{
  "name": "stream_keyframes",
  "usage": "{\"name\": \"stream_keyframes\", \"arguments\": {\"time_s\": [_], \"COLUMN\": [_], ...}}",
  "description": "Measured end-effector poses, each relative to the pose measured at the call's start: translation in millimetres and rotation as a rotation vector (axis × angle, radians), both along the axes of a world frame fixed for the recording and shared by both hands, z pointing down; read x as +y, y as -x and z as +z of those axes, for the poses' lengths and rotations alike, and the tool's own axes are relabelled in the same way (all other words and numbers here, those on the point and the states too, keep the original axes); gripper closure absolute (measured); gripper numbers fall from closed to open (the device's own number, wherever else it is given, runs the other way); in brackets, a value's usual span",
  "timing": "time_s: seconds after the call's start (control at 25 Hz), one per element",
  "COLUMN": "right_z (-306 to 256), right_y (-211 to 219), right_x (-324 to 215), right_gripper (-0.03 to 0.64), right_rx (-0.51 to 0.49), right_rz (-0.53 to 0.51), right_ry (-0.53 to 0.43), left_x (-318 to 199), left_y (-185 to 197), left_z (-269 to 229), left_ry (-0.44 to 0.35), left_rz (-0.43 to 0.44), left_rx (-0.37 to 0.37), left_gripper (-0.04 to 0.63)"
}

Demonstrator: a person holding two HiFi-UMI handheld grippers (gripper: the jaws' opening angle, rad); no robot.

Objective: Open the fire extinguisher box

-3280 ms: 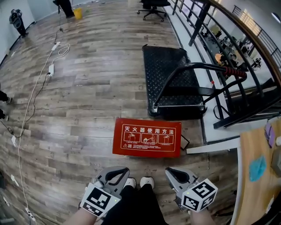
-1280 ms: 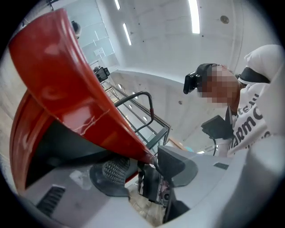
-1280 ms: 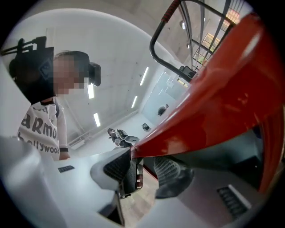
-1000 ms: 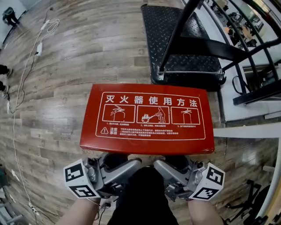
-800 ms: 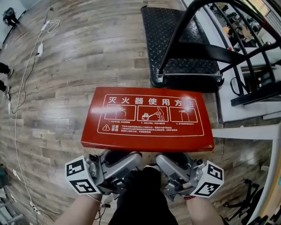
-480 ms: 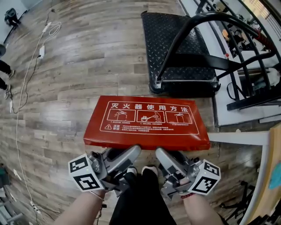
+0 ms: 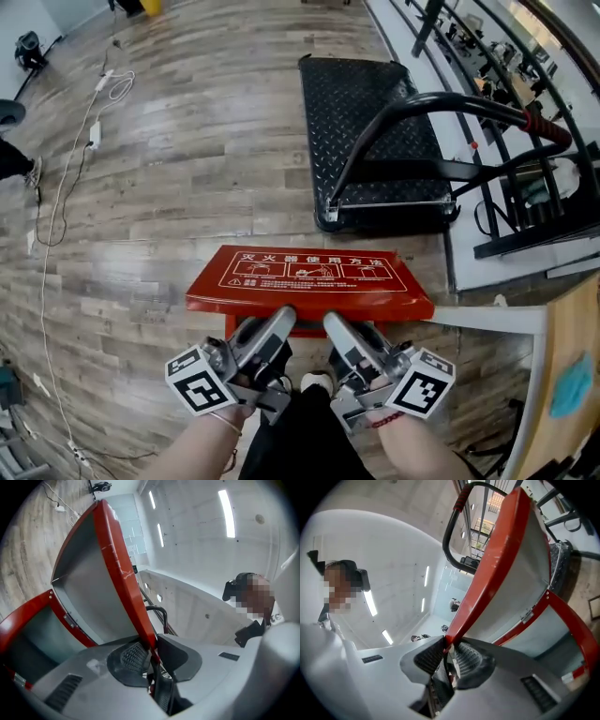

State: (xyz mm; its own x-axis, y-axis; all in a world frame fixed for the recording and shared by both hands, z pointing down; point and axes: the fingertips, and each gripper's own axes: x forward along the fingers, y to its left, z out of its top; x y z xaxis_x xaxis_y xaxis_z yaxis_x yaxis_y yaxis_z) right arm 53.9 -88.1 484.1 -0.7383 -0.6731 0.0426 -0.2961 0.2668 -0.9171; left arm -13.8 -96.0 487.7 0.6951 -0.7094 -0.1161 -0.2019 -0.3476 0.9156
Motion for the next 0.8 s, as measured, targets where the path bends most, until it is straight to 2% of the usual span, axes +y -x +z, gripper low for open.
{"name": "stream_keyframes", "arguments": {"time_s": [0.44, 0.8], "right_z": [-18.2, -22.1], "right_y": [0.4, -3.1], "right_x": [-37.7, -60.0], "right_gripper": [0.557, 0.563], "right_rx": [-0.036, -0.073], "right_rz": [0.026, 0.089], "right_ry": [0.106, 0.195], "left_x": [-35.8, -58.9], "left_y": [0.7, -2.8], "left_z": [-18.0, -26.4], "left_ry": [0.128, 0.212], "left_rz": [-0.140, -0.147], "left_rx": [0.067, 0.155], "left_gripper": [0.538, 0.548]}}
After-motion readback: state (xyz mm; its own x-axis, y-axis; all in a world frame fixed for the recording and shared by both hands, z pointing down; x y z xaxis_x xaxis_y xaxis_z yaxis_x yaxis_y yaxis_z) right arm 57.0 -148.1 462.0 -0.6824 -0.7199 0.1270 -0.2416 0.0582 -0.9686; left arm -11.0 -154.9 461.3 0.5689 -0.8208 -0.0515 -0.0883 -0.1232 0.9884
